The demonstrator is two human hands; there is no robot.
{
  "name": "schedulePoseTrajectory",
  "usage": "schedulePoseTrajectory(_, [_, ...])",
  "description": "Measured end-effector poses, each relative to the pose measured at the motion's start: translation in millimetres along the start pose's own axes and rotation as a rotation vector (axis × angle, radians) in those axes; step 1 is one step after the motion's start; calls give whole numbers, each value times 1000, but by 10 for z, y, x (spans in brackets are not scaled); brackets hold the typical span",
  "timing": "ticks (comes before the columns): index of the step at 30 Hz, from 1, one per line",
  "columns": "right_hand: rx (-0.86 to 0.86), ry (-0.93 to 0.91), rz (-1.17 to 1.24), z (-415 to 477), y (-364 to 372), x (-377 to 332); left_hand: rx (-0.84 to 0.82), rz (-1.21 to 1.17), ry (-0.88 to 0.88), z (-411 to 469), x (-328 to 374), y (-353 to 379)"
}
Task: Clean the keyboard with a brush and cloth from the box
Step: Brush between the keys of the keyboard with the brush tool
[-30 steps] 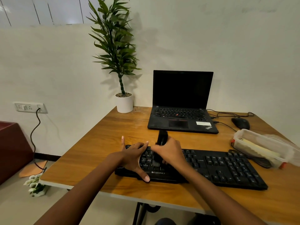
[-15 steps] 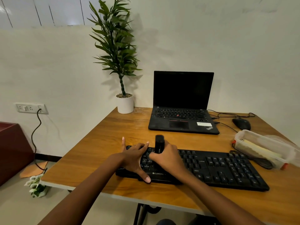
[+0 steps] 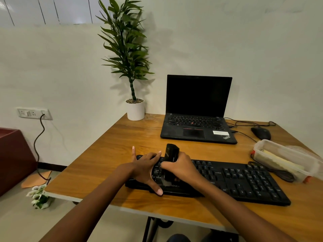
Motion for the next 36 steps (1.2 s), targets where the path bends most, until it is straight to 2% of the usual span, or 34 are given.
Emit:
schedulePoseTrajectory(2, [53, -24, -108, 33, -85, -42, -4, -13, -5, -21, 17, -15])
schedulePoseTrajectory(4, [163, -79, -368, 27, -137, -134, -4, -22, -6, -29, 27, -30])
schedulePoseTrajectory(5, [173, -102, -380, 29, -132, -148, -5, -21, -5, -31, 33, -32])
schedulePoseTrajectory(9, [29, -72, -111, 25, -74, -35, -2, -8, -9, -28, 27, -22])
schedulePoseTrajectory(12, [173, -77, -183, 54, -230, -9, 3, -7, -12, -23, 32, -29])
schedulePoseTrajectory(14, [120, -123, -123, 49, -183, -41, 3, -4, -15, -25, 37, -28])
schedulePoseTrajectory(16, [11, -70, -71, 79, -95, 0, 6, -7, -15, -35, 36, -30])
schedulePoseTrajectory(19, [160, -70, -180, 171, -247, -5, 14, -14, -13, -37, 40, -39])
schedulePoseTrajectory(20, [152, -80, -153, 183, -254, -13, 14, -13, -12, -33, 46, -36])
schedulePoseTrajectory(23, [-48, -77, -76, 173, -79, -31, 22, -12, -10, -28, 36, -30])
schedulePoseTrajectory(26, [132, -136, -164, 277, -226, -95, 30, -14, -8, -30, 41, -37])
schedulePoseTrajectory(27, [142, -146, -138, 296, -252, -123, 30, -16, -8, -31, 43, -35])
schedulePoseTrajectory(30, [-69, -117, -58, 316, -60, -119, 29, -25, -8, -32, 23, -26])
schedulePoseTrajectory(31, [-73, -103, -82, 330, -36, -107, 30, -29, -7, -31, 17, -22])
schedulePoseTrajectory(34, [100, -154, -172, 438, -165, -169, 29, -25, -5, -32, 27, -28])
schedulePoseTrajectory(36, [139, -182, -148, 465, -195, -219, 31, -20, -12, -31, 19, -26])
Point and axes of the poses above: each hand's wrist, its own z-axis towards the middle knuckle, its own y-axis out of the palm, x = y × z, the point moved 8 cm from there along z, towards the middle knuckle, and after that the axes turned 14 degrees about y, right-handed, at the moved point
